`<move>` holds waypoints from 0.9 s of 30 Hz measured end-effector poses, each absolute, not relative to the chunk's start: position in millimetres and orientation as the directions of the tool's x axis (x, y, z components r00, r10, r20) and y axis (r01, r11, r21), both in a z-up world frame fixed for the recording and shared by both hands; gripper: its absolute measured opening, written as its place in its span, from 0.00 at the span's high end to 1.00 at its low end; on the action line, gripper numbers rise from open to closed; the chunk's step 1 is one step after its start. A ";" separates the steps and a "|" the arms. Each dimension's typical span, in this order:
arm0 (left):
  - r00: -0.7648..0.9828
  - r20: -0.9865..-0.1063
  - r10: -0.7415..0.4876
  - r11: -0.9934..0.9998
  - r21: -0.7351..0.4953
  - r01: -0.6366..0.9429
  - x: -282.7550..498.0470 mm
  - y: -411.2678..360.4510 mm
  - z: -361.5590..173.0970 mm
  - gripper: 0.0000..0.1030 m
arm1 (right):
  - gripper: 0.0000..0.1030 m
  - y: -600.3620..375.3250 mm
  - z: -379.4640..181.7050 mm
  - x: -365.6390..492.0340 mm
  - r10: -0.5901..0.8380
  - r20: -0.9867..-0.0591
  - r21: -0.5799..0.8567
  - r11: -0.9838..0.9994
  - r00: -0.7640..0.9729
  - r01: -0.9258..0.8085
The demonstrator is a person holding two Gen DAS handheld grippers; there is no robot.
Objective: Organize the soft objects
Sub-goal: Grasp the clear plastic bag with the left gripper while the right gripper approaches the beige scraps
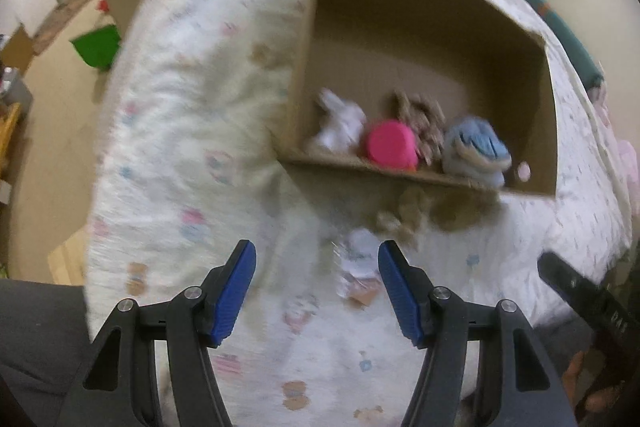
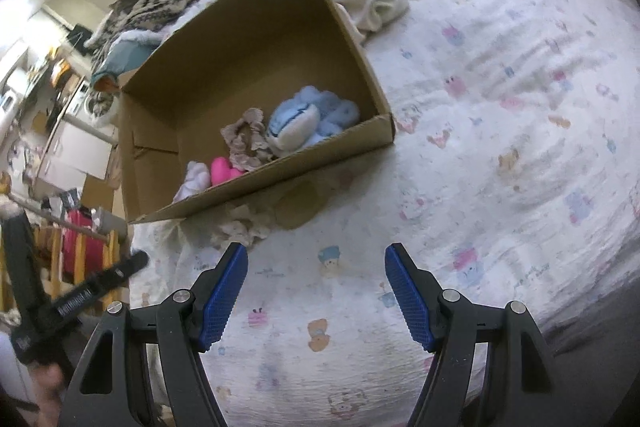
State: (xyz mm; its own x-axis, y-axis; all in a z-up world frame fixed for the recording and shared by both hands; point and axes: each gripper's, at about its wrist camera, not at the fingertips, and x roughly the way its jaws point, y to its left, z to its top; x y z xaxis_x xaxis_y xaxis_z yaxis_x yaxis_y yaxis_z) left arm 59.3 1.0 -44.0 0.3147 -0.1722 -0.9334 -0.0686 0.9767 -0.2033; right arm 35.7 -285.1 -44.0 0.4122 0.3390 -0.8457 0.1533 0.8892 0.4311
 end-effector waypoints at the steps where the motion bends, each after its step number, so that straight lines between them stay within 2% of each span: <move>1: 0.300 -0.937 -0.178 0.977 -0.205 -0.061 60.1 -3.1 -48.2 0.41 | 0.27 -285.7 -45.8 37.0 0.346 -0.845 0.440 0.883 0.409 0.161; 5: 0.249 -0.953 -0.173 0.983 -0.185 -0.024 66.3 -21.9 -69.6 0.41 | 0.27 -283.8 -50.7 42.4 0.358 -0.846 0.451 0.877 0.396 0.169; 8: 0.218 -0.969 -0.120 0.991 -0.129 -0.027 73.7 -29.6 -84.3 0.41 | 0.27 -281.7 -53.2 45.1 0.365 -0.847 0.453 0.876 0.386 0.167; 11: 0.180 -0.970 -0.164 0.985 -0.172 -0.031 83.1 -33.4 -96.4 0.42 | 0.27 -280.0 -57.0 47.3 0.376 -0.849 0.460 0.872 0.371 0.167; 13: 0.164 -0.968 -0.191 0.980 -0.198 -0.027 86.9 -36.1 -101.9 0.50 | 0.27 -278.6 -58.6 48.4 0.378 -0.851 0.459 0.873 0.364 0.164; 15: 0.161 -0.965 -0.209 0.976 -0.216 -0.026 87.8 -36.9 -104.0 0.70 | 0.27 -277.7 -59.9 49.1 0.381 -0.852 0.459 0.874 0.358 0.162; 17: 0.158 -0.958 -0.239 0.968 -0.248 -0.036 87.0 -35.8 -104.1 0.78 | 0.27 -277.8 -61.3 49.9 0.386 -0.851 0.464 0.870 0.356 0.165; 19: 0.171 -0.953 -0.252 0.964 -0.262 -0.037 84.1 -35.9 -100.3 0.79 | 0.27 -277.7 -62.7 51.1 0.392 -0.850 0.468 0.868 0.352 0.165; 22: 0.176 -0.961 -0.214 0.975 -0.221 -0.020 82.5 -37.2 -93.0 0.79 | 0.27 -273.6 -64.5 53.1 0.386 -0.856 0.457 0.876 0.344 0.155; 27: 0.212 -0.951 -0.227 0.973 -0.231 0.009 69.0 -36.2 -72.4 0.80 | 0.27 -255.3 -70.7 53.6 0.316 -0.892 0.363 0.927 0.323 0.098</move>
State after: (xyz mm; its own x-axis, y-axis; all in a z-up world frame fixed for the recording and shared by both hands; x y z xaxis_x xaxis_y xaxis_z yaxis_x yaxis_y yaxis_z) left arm 69.0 -36.2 -72.4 0.2117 -0.2271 -0.9506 0.0086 0.9730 -0.2305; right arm 53.6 -255.3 -70.7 0.3226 0.3155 -0.8924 0.0978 0.9267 0.3630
